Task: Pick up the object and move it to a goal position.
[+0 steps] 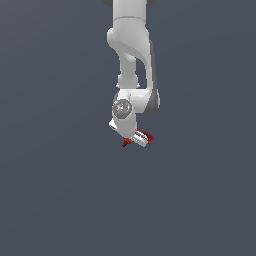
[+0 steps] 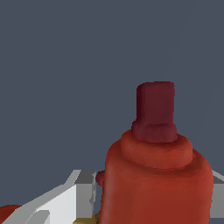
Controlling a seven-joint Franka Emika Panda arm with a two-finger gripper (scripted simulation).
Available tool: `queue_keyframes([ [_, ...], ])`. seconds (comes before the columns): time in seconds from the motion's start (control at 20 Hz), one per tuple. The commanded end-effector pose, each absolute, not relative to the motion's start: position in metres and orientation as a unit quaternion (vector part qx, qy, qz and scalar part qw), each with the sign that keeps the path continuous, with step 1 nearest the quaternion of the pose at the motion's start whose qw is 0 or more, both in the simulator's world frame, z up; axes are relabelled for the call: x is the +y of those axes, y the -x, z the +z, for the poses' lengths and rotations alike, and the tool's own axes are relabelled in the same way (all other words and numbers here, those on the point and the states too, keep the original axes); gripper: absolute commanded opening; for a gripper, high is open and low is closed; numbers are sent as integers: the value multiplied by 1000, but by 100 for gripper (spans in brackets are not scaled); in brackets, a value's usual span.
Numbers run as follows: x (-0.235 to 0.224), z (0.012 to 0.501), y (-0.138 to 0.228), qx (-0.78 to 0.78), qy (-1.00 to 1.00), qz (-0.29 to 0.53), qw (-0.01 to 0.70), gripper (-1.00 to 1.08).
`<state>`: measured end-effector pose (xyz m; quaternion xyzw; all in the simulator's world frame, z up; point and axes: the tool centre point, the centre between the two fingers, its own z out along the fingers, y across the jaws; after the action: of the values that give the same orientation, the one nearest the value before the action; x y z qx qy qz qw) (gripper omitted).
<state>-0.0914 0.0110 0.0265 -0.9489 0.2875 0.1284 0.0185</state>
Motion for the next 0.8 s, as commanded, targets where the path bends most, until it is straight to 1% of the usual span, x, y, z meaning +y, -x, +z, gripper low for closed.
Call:
queue_keyframes([
  [0.0, 10, 25, 92, 288, 949, 129, 18, -100],
  [0.4, 11, 28, 90, 288, 949, 128, 18, -100],
  [0.75, 14, 46, 73, 288, 949, 128, 18, -100],
])
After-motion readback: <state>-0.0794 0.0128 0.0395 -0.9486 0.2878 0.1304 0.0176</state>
